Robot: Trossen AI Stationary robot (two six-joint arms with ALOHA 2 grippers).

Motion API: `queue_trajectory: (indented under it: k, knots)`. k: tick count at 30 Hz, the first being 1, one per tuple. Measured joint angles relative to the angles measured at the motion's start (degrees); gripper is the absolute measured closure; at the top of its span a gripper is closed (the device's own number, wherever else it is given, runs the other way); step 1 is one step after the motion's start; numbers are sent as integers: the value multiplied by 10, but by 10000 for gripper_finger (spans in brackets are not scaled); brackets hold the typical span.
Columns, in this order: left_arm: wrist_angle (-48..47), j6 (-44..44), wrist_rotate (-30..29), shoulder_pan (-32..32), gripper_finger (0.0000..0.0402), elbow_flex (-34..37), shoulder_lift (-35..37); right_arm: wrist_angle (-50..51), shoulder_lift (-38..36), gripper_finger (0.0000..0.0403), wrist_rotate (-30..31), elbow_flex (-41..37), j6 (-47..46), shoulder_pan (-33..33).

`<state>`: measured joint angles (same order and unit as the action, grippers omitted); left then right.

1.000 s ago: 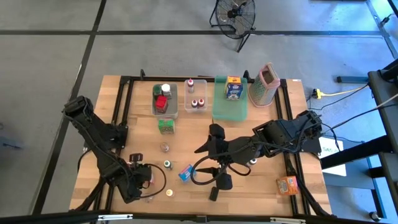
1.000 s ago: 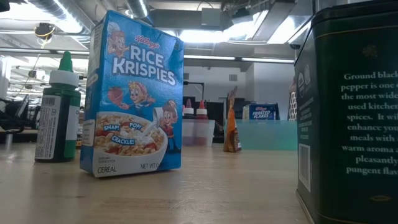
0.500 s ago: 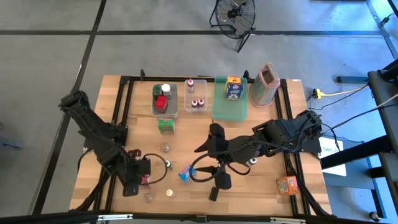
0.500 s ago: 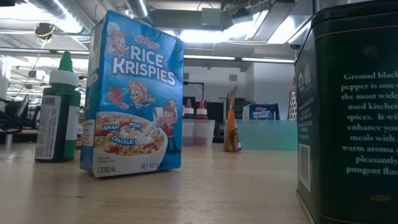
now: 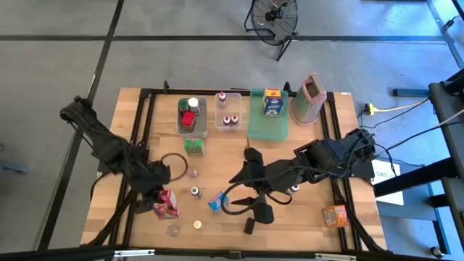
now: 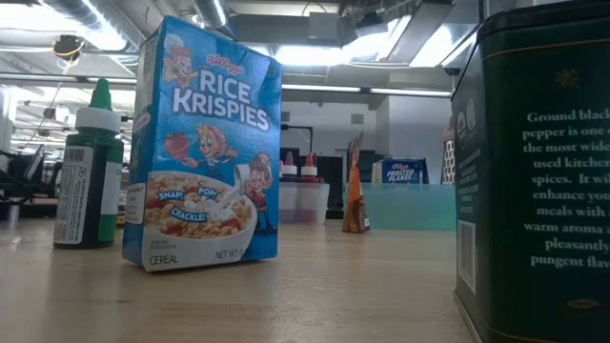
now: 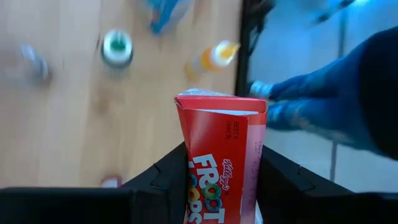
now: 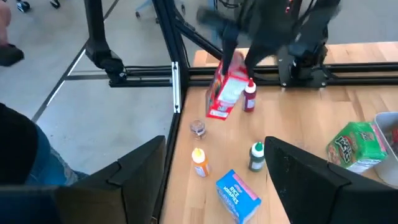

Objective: Pick & Place Kitchen Items
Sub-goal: Put the red cereal box into the green bin

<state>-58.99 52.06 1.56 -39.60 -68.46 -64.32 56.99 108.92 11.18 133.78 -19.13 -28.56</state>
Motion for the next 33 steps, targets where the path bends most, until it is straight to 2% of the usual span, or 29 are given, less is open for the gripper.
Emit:
queue_trajectory:
  k: [6, 9, 12, 17, 20, 28, 33]
  knots:
    - [-9, -70, -60, 43, 256, -75, 32, 0, 0, 128, -14, 0, -19, 0]
    - [-17, -151, -111, 65, 256, -118, 33, 0, 0, 128, -11, 0, -21, 1]
    - [-16, -248, -183, 84, 256, -154, 33, 0, 0, 128, 28, 0, -21, 7]
    - [-11, -367, -297, 119, 256, -173, 33, -4, 0, 128, 134, 0, -21, 34]
    - [-3, -411, -335, 141, 256, -173, 30, -9, 0, 128, 141, 0, -7, 58]
    - [31, -501, -279, 190, 256, -173, -7, -46, 18, 128, 115, 0, 111, 97]
    - [28, -521, -271, 204, 256, -173, -27, -53, 26, 128, 137, 0, 123, 108]
